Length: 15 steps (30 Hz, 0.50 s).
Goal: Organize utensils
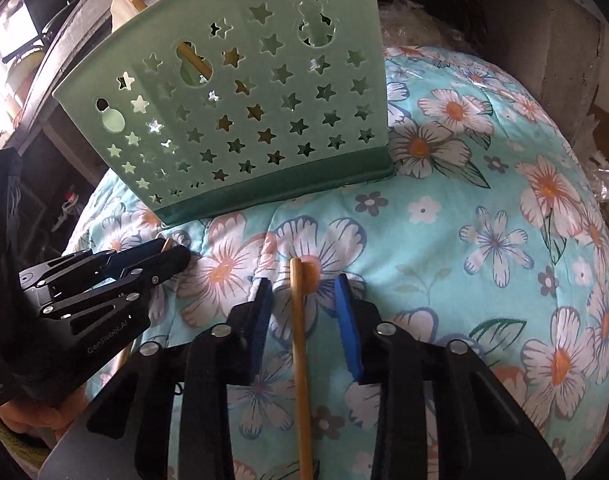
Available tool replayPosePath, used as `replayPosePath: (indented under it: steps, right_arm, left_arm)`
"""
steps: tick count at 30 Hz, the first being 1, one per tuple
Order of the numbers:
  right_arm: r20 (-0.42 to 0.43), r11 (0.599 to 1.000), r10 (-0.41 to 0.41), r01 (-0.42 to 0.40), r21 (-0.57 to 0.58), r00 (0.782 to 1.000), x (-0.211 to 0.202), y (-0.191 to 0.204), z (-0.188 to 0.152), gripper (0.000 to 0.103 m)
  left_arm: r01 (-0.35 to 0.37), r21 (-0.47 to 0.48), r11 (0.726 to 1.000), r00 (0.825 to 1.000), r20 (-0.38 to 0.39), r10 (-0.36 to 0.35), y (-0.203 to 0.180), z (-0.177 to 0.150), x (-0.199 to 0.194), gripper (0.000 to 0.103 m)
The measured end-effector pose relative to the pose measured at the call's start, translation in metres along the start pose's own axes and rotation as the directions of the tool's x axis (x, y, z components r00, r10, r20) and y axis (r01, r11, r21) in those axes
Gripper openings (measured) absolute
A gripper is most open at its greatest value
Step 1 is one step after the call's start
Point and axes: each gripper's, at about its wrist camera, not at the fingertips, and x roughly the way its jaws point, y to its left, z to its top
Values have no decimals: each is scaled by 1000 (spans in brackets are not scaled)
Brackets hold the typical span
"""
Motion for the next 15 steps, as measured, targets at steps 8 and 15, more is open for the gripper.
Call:
replayPosePath:
  steps: [8,15]
  right_arm:
    - [-52,994,89,-86,66,995,-13,-14,-19,7]
    - [-82,997,58,-54,54,995,-7,-7,-18,8]
  left_arm:
    - [0,-10,1000,1000,-12,0,1,-21,-21,4]
    - [15,-13,1000,1000,-27,-16,2,-28,-22,5]
